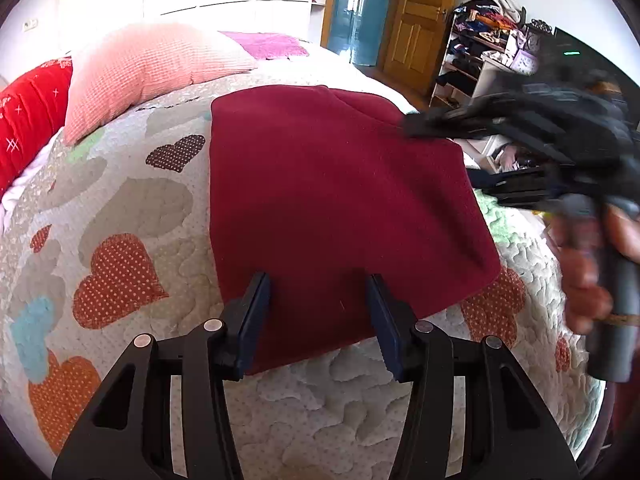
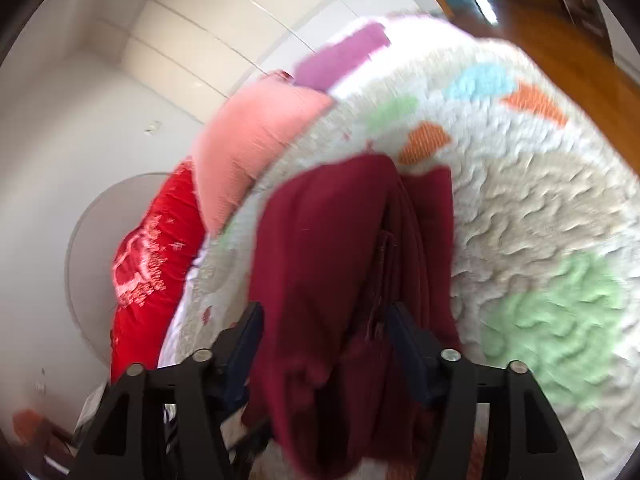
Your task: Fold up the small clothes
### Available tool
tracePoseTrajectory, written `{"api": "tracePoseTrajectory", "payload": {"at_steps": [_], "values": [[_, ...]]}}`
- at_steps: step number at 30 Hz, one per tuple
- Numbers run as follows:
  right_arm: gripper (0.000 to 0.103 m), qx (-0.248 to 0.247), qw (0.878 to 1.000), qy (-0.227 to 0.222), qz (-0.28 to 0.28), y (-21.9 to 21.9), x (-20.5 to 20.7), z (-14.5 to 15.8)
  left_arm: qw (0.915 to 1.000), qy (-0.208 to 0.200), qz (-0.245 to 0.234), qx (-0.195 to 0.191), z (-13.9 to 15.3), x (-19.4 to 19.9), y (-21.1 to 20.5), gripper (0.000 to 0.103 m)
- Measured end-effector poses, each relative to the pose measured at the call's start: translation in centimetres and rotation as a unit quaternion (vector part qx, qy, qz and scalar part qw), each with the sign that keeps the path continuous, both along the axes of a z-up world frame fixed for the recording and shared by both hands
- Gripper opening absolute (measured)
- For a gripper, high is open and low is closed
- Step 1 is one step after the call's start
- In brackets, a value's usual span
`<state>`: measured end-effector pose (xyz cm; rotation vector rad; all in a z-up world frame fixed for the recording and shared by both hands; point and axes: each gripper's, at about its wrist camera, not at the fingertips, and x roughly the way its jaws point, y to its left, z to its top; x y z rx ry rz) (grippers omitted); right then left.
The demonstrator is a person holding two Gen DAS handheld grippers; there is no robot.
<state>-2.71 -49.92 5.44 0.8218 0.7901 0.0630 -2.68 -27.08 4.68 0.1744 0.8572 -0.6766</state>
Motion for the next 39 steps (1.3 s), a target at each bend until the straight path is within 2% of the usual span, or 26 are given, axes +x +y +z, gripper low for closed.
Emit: {"api": "tracePoseTrajectory", "payload": {"at_steps": [2, 3, 4, 6, 8, 11, 14, 16, 18, 19, 22, 25, 27, 29, 32, 35, 37, 39], "values": [[0.061, -0.008, 1.000, 0.011, -0.004, 0.7, 2.1, -0.7, 1.0000, 0.006, 0.001, 0.000, -0.2, 0.1, 0.0, 0.051], [0.042, -0.021, 1.000, 0.010, 0.001, 1.0, 2.6, -0.7, 1.0000, 0.005, 0.001, 0.003, -0.3, 0.1, -0.1, 0.051], [0.031, -0.045, 0.999, 0.011, 0.009, 1.4, 2.8, -0.6, 1.0000, 0.003, 0.000, 0.006, -0.2, 0.0, -0.2, 0.051], [0.022, -0.078, 0.997, 0.004, 0.021, 1.8, 2.8, 0.1, 1.0000, 0.003, -0.004, 0.008, 0.1, 0.0, -0.4, 0.051], [0.021, -0.118, 0.993, -0.010, 0.031, 2.0, 1.9, 1.4, 0.9999, 0.007, -0.010, -0.006, 0.6, -0.1, -0.5, 0.052], [0.021, -0.170, 0.985, 0.008, 0.015, 1.2, 0.9, 1.5, 0.9999, 0.010, 0.000, -0.007, 0.2, 0.1, -1.0, 0.056], [0.022, -0.149, 0.988, 0.028, 0.017, 0.5, 1.9, -1.2, 0.9999, 0.010, 0.011, 0.007, -0.4, 0.1, -1.7, 0.056], [0.025, -0.143, 0.990, 0.019, 0.013, 0.3, 1.7, -1.1, 0.9998, 0.010, 0.015, 0.007, -0.3, 0.1, -1.7, 0.056], [0.035, -0.133, 0.991, 0.017, 0.012, 0.1, 1.0, -0.2, 0.9997, 0.015, 0.021, 0.005, 0.0, 0.0, -1.5, 0.056], [0.036, -0.133, 0.991, 0.015, 0.006, 0.0, 0.4, 0.4, 0.9996, 0.016, 0.023, 0.006, 0.1, 0.0, -1.4, 0.056], [0.037, -0.148, 0.989, -0.015, -0.001, 0.5, -1.7, 3.0, 0.9994, 0.015, 0.030, 0.009, 0.6, -0.1, -1.1, 0.056], [0.037, -0.168, 0.984, -0.054, 0.018, 2.3, -2.8, 5.4, 0.9991, 0.014, 0.038, 0.009, 0.9, -0.4, -0.7, 0.056], [0.037, -0.185, 0.980, -0.063, 0.038, 3.6, -2.9, 6.0, 0.9989, 0.014, 0.043, 0.008, 1.1, -0.6, -0.5, 0.056], [0.037, -0.201, 0.977, -0.047, 0.045, 4.4, -2.2, 5.2, 0.9987, 0.015, 0.048, 0.006, 1.4, -0.7, -0.1, 0.056], [0.037, -0.227, 0.973, 0.027, 0.044, 4.5, -0.1, 1.2, 0.9982, 0.020, 0.056, -0.002, 1.7, -0.4, 0.4, 0.056], [0.037, -0.231, 0.972, 0.011, 0.048, 4.2, -0.4, 1.1, 0.9975, 0.034, 0.060, -0.014, 1.9, 0.4, 1.0, 0.056], [0.037, -0.215, 0.975, 0.005, 0.048, 3.7, -1.0, 1.7, 0.9970, 0.044, 0.061, -0.020, 2.0, 1.3, 1.3, 0.056], [0.051, -0.187, 0.982, -0.003, 0.031, 2.6, -1.9, 2.4, 0.9964, 0.050, 0.065, -0.024, 2.0, 2.2, 1.3, 0.058]]}}
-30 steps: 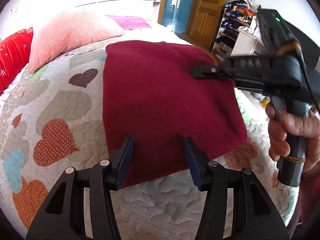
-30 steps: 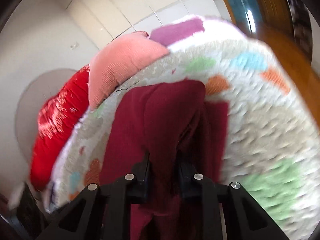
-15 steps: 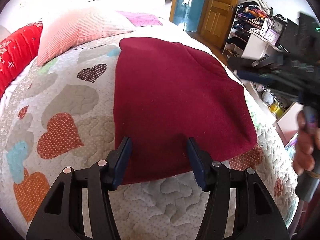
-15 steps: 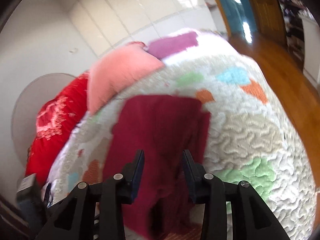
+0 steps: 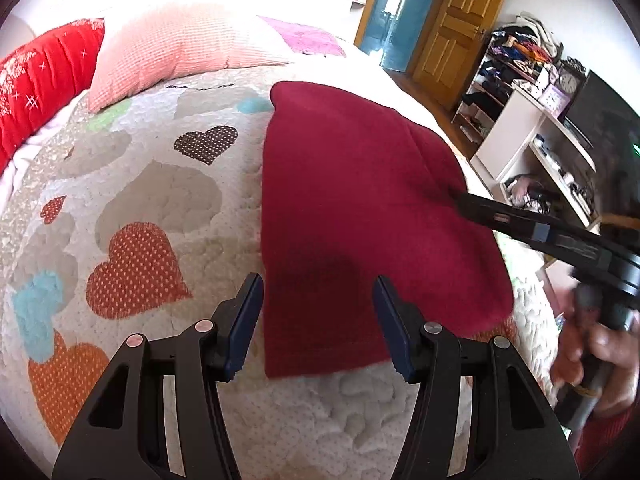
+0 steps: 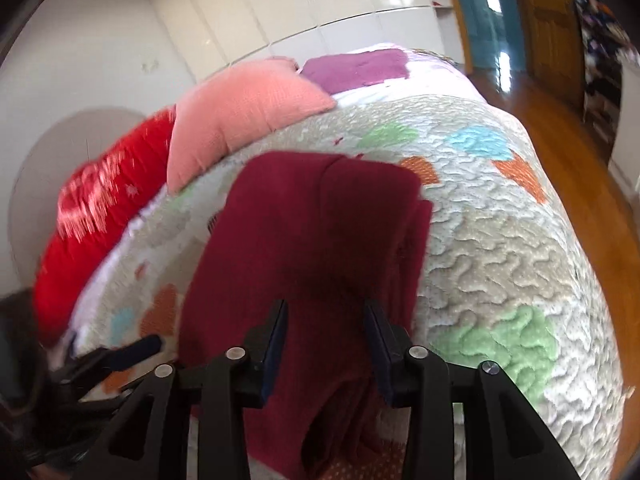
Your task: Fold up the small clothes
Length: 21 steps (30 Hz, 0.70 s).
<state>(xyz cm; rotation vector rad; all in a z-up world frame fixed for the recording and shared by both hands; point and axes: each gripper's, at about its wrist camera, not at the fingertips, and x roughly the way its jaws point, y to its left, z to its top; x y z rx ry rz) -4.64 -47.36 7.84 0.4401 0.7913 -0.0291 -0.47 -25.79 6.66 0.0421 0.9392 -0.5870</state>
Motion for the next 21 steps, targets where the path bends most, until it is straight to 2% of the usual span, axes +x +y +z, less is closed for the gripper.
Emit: {"api": "tracePoseTrajectory", "payload": {"at_steps": [2, 6, 10, 12, 18, 21], "values": [[0.056, 0.017, 1.000, -0.012, -0.014, -0.9, -0.7, 0.2, 0.9999, 0.004, 0.006, -0.009, 0.0, 0.9, 0.0, 0.064], [0.065, 0.073, 0.997, -0.005, -0.025, -2.6, -0.8, -1.2, 0.9996, 0.008, 0.015, -0.022, 0.0, 2.6, -0.2, 0.065], [0.072, 0.107, 0.994, -0.001, -0.035, -3.6, -0.3, -3.1, 0.9990, 0.021, 0.013, -0.038, -0.6, 4.3, -0.5, 0.065], [0.076, 0.123, 0.992, -0.007, -0.037, -3.9, -0.2, -3.9, 0.9984, 0.029, 0.010, -0.047, -1.0, 5.1, -0.7, 0.070], [0.078, 0.144, 0.989, -0.007, -0.024, -4.2, 1.0, -5.1, 0.9978, 0.043, -0.005, -0.050, -2.0, 6.8, -1.5, 0.072], [0.078, 0.146, 0.989, -0.009, -0.019, -3.9, 1.8, -5.4, 0.9977, 0.044, -0.012, -0.050, -2.4, 7.2, -1.9, 0.079]]}}
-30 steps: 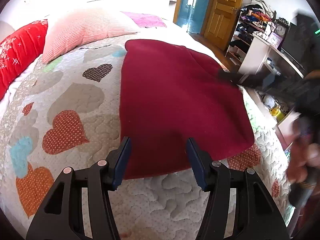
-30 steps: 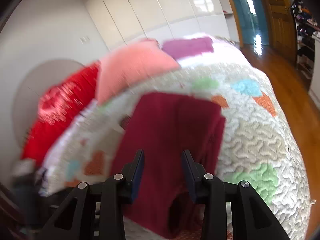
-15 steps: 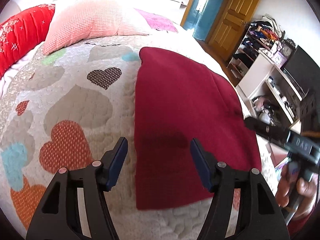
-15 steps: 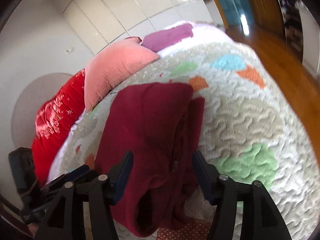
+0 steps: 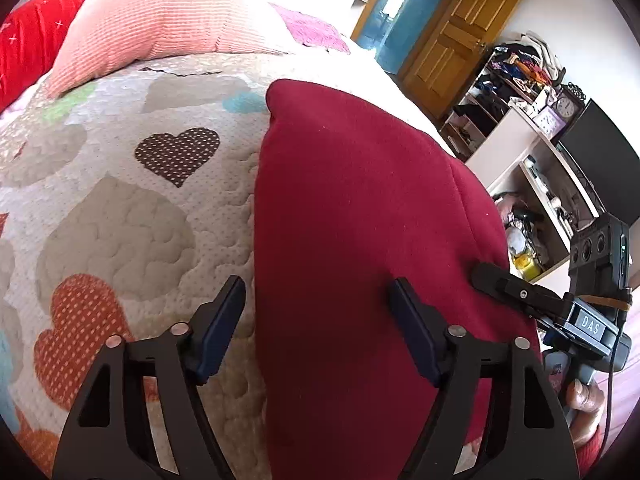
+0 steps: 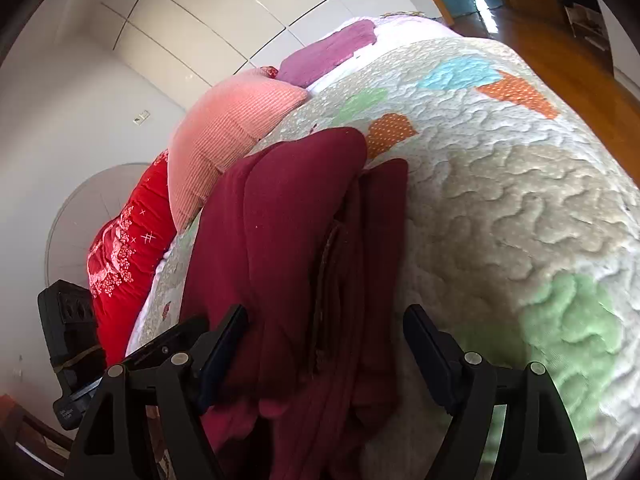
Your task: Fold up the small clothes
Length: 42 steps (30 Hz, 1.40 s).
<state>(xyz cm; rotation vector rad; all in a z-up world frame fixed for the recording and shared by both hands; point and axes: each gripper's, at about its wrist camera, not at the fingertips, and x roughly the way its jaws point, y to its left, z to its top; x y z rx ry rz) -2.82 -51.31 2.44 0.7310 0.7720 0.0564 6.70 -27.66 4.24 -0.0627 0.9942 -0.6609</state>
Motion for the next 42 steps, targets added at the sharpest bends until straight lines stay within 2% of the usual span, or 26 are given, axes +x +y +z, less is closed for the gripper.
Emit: {"api": "tracePoseTrajectory", "payload": {"at_steps": [9, 10, 11, 13, 15, 16, 19, 21, 23, 25, 26, 27, 29, 31, 33, 34, 36, 38, 39, 40, 42], "values": [[0.081, 0.002, 1.000, -0.017, 0.013, 0.3, 1.8, -0.7, 0.9990, 0.036, -0.001, -0.025, -1.3, 1.4, 0.1, 0.084], [0.077, 0.001, 1.000, -0.016, 0.018, 0.4, 1.9, -0.7, 0.9987, 0.041, 0.001, -0.031, -1.3, 1.3, 0.0, 0.084], [0.063, 0.000, 1.000, -0.015, 0.021, 0.5, 2.1, -0.6, 0.9985, 0.042, 0.000, -0.036, -1.3, 1.2, 0.0, 0.083], [0.055, 0.012, 0.999, -0.018, 0.025, 0.9, 2.1, -0.2, 0.9987, 0.031, -0.017, -0.037, -0.8, 0.4, -0.3, 0.070], [0.046, -0.003, 0.999, -0.025, 0.024, 1.5, 1.5, 0.8, 0.9993, 0.008, -0.026, -0.026, 0.1, -0.7, -0.2, 0.059], [0.046, -0.009, 0.999, -0.034, 0.030, 2.1, 1.0, 1.6, 0.9992, 0.002, -0.031, -0.027, 0.7, -1.2, 0.1, 0.053], [0.045, -0.021, 0.997, -0.047, 0.051, 4.0, -0.5, 3.7, 0.9981, -0.010, -0.044, -0.041, 2.8, -3.9, 2.3, 0.052], [0.045, -0.003, 0.996, -0.053, 0.075, 5.7, -2.1, 4.6, 0.9982, -0.028, -0.042, -0.031, 4.0, -6.4, 4.5, 0.052], [0.045, 0.019, 0.995, -0.049, 0.090, 7.0, -3.1, 4.4, 0.9985, -0.032, -0.038, -0.022, 4.4, -8.3, 6.3, 0.052], [0.048, 0.031, 0.993, -0.036, 0.111, 9.2, -4.3, 3.5, 0.9995, -0.017, -0.022, -0.012, 3.8, -10.2, 8.5, 0.052], [0.052, 0.033, 0.992, -0.027, 0.116, 9.8, -4.5, 3.0, 0.9999, -0.005, -0.014, -0.005, 3.1, -10.9, 9.5, 0.052], [0.057, 0.028, 0.992, 0.002, 0.122, 10.7, -4.6, 2.1, 0.9999, 0.001, -0.010, 0.001, 2.5, -11.2, 9.9, 0.052], [0.057, 0.003, 0.992, 0.041, 0.117, 11.3, -5.1, 1.2, 0.9998, 0.007, 0.005, 0.018, 1.3, -11.7, 11.0, 0.053], [0.057, 0.001, 0.995, 0.023, 0.096, 10.5, -6.7, 2.2, 0.9997, -0.002, 0.022, 0.010, 1.7, -12.4, 11.9, 0.053], [0.057, -0.004, 0.997, -0.018, 0.069, 9.6, -8.4, 4.7, 0.9991, -0.018, 0.035, 0.016, 2.6, -12.7, 12.3, 0.053], [0.055, -0.023, 0.997, -0.037, 0.066, 9.7, -8.9, 6.1, 0.9985, -0.030, 0.042, 0.020, 3.0, -12.8, 12.2, 0.053], [0.042, -0.088, 0.991, -0.054, 0.083, 11.1, -8.8, 8.6, 0.9974, -0.044, 0.048, 0.033, 3.3, -12.8, 12.0, 0.056], [0.036, -0.121, 0.987, -0.055, 0.094, 12.8, -7.8, 9.6, 0.9968, -0.047, 0.047, 0.044, 3.0, -12.8, 11.2, 0.057], [0.031, -0.126, 0.985, -0.051, 0.102, 13.4, -7.0, 9.4, 0.9965, -0.048, 0.045, 0.052, 2.7, -13.0, 10.5, 0.057], [0.030, -0.131, 0.984, -0.044, 0.111, 13.7, -6.5, 8.9, 0.9950, -0.053, 0.049, 0.070, 2.2, -13.1, 9.9, 0.059], [0.025, -0.175, 0.978, 0.006, 0.112, 14.4, -4.1, 6.5, 0.9926, -0.062, 0.055, 0.089, 1.5, -13.2, 9.3, 0.061]]}}
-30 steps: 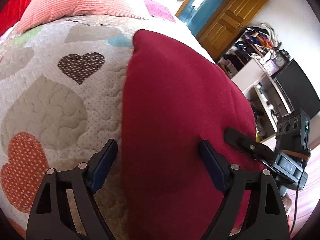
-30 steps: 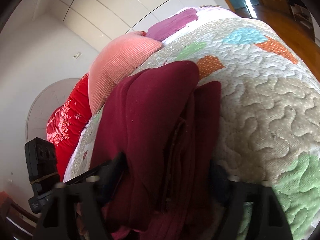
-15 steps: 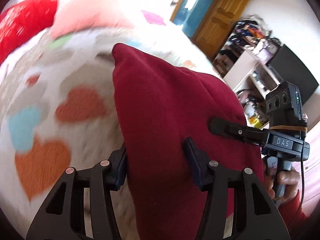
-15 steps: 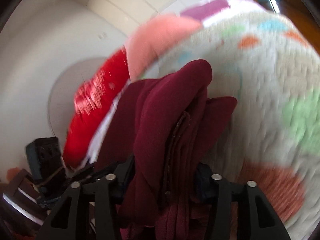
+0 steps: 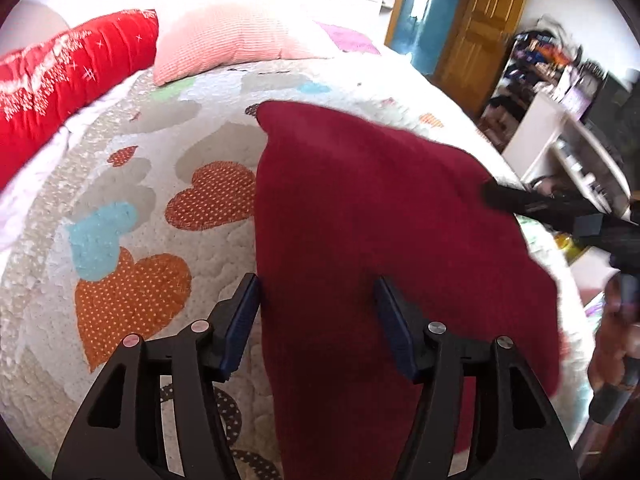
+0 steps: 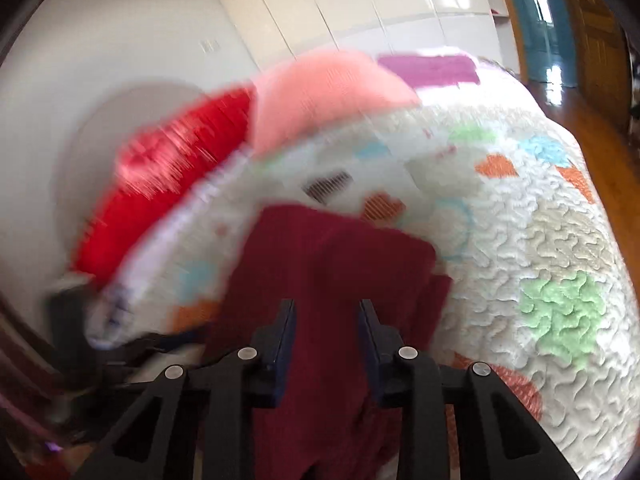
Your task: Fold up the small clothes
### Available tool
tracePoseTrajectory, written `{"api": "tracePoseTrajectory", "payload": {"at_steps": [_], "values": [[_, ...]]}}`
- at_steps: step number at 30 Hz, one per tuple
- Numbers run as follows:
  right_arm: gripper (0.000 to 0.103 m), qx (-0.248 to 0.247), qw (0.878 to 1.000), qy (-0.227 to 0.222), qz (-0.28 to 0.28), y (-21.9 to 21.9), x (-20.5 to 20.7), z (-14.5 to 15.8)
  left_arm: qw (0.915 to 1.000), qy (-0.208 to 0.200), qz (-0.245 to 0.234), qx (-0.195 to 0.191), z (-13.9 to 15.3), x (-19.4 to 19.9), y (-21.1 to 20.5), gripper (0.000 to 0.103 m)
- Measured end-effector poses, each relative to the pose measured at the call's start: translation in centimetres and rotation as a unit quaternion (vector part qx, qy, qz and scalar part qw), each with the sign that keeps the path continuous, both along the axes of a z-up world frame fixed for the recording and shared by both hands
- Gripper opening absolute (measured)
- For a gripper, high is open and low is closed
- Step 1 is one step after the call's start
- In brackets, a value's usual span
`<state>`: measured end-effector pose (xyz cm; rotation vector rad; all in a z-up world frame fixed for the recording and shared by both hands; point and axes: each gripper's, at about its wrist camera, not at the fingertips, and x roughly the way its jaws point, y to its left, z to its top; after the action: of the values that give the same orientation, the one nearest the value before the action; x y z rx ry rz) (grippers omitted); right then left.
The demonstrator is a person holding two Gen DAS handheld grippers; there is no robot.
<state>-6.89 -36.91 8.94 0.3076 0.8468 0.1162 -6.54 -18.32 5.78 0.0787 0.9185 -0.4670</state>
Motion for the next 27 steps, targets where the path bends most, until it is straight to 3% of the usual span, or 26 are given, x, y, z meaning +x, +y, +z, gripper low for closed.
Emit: {"api": "tracePoseTrajectory", "payload": {"at_steps": [2, 10, 14, 19, 23, 27], "values": [[0.025, -0.036, 0.998, 0.047, -0.023, -0.3, 1.9, -3.1, 1.0000, 0.001, -0.001, -0.005, -0.2, 0.0, -0.3, 0.062], [0.025, -0.046, 0.999, 0.015, 0.008, 0.8, -4.1, 0.9, 0.9999, -0.010, 0.008, 0.010, 0.0, -0.3, -0.6, 0.065], [0.027, -0.095, 0.994, 0.045, -0.003, 2.2, -4.9, -2.6, 0.9993, -0.025, 0.015, 0.023, 0.5, -1.3, -0.9, 0.065], [0.029, -0.072, 0.997, 0.008, -0.016, 2.3, -6.8, -0.5, 0.9969, -0.064, 0.016, 0.042, 1.9, -3.1, -0.9, 0.065], [0.050, -0.076, 0.996, -0.029, -0.036, 2.8, -9.3, 1.5, 0.9963, -0.077, 0.029, 0.024, 3.0, -4.2, -0.2, 0.065], [0.050, -0.096, 0.992, -0.058, -0.054, 3.7, -11.4, 2.4, 0.9947, -0.094, 0.040, 0.016, 4.0, -5.3, 0.4, 0.065]]}}
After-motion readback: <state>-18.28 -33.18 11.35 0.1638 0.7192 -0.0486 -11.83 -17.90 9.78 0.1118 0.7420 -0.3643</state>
